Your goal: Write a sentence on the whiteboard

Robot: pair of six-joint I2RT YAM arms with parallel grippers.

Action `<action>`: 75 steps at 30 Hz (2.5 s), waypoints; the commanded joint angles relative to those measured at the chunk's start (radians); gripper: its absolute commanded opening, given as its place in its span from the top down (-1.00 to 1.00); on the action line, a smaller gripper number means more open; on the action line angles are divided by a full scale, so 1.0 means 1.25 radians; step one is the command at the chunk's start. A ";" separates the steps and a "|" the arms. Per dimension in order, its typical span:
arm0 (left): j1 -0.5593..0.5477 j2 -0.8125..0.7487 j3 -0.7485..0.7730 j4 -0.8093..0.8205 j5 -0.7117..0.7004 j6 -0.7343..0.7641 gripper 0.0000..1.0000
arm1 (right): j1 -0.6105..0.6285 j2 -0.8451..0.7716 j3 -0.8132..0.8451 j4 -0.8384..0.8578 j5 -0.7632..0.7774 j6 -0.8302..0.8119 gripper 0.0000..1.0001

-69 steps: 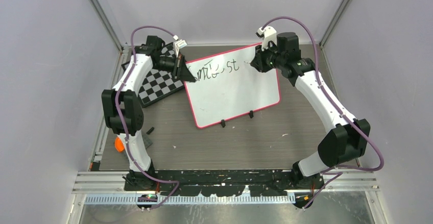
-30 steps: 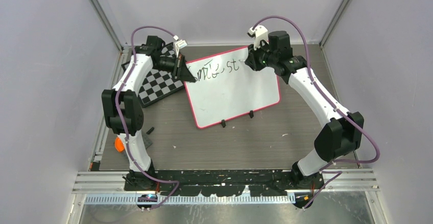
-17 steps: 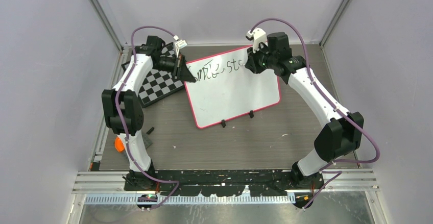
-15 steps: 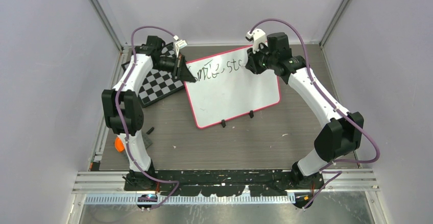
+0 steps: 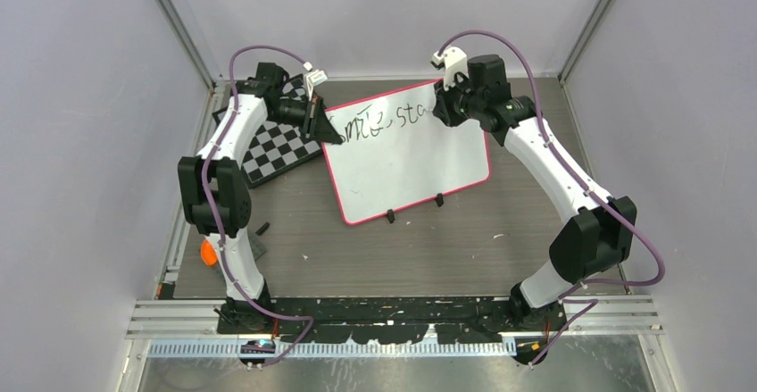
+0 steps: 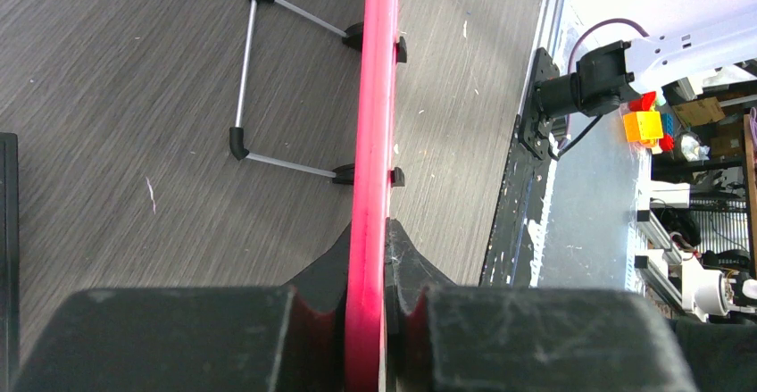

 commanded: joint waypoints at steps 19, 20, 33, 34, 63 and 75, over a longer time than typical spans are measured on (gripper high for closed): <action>-0.013 0.009 0.014 -0.008 -0.052 0.022 1.00 | 0.003 -0.012 -0.001 0.024 0.009 -0.015 1.00; -0.013 0.009 0.015 -0.009 -0.052 0.022 1.00 | 0.003 -0.012 -0.002 0.019 0.009 -0.018 0.99; -0.013 0.010 0.017 -0.020 -0.052 0.029 1.00 | -0.005 -0.011 0.036 -0.031 0.004 -0.074 0.99; -0.013 0.010 0.017 -0.021 -0.052 0.028 1.00 | -0.004 -0.014 0.039 -0.027 0.001 -0.072 0.99; -0.013 0.017 0.024 -0.007 -0.053 0.011 1.00 | -0.006 -0.027 -0.001 0.051 0.008 -0.064 0.99; -0.013 0.018 0.023 -0.010 -0.052 0.011 1.00 | -0.005 0.002 0.018 0.065 0.017 -0.055 1.00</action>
